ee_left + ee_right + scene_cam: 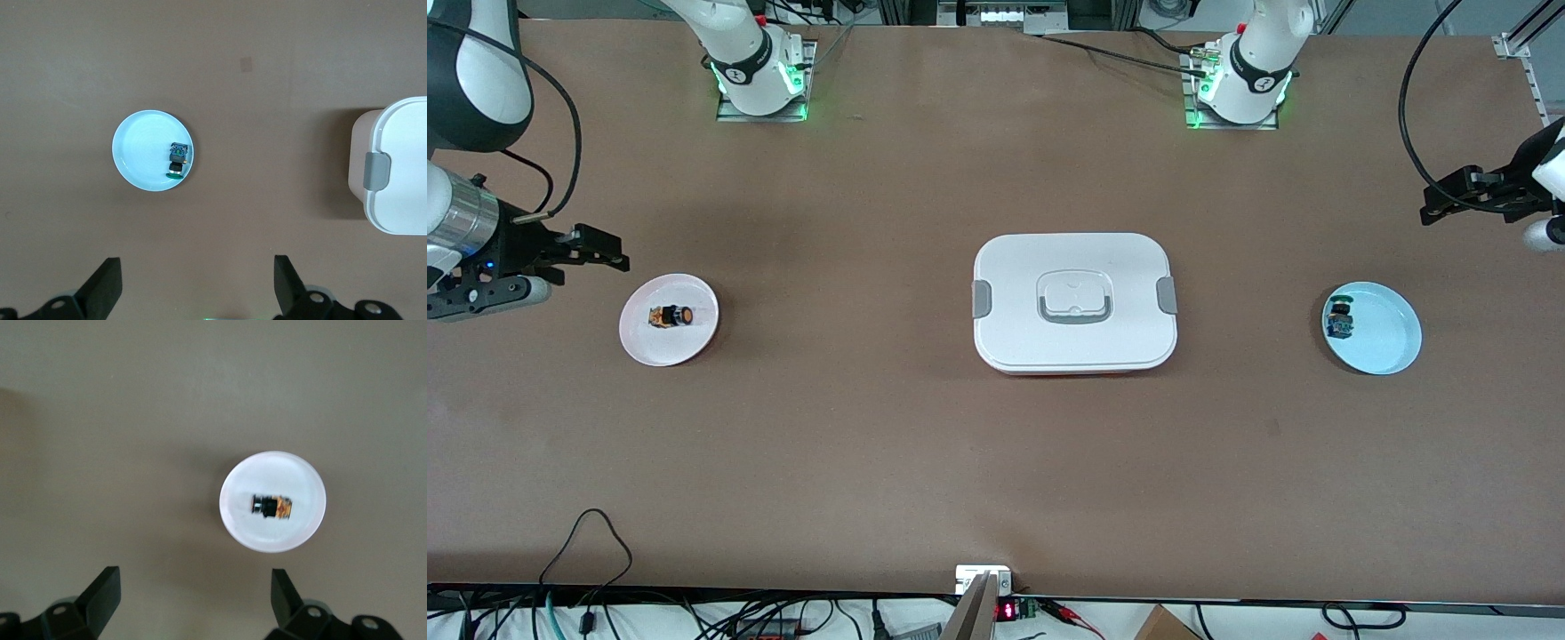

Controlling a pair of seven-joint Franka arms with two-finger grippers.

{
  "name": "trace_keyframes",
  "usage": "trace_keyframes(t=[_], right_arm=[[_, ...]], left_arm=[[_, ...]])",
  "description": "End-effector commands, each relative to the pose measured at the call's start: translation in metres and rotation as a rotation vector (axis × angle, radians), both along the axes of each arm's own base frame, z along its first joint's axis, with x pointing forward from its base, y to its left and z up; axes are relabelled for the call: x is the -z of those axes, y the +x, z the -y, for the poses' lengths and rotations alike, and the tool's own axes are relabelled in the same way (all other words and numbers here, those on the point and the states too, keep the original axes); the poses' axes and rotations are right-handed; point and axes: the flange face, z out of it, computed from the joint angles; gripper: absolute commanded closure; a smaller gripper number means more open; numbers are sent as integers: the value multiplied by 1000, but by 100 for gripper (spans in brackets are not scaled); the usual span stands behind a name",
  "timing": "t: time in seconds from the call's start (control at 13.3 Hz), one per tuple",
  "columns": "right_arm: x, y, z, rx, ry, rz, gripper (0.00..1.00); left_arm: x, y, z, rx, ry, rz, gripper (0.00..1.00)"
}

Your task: Transfer orange switch to right arm and place

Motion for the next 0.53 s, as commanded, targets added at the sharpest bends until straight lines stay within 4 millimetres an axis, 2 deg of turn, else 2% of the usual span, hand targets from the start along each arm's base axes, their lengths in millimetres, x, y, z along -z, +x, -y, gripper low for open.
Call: trace_keyframes(t=[0.0,0.22,0.38,0.45], right_arm=[[-16,-7,0,56,1,-15,0],[-22,-6,15,51,-112,8,0],[-40,-4,26,108,-154,42,0],[-50,-4,39,152,-152,53,0]], left_arm=[[-7,0,3,-5,-20,-2,0],[-7,0,4,-6,-20,-2,0],[-8,0,10,6,-21,0,0],[-8,0,10,6,-20,0,0]])
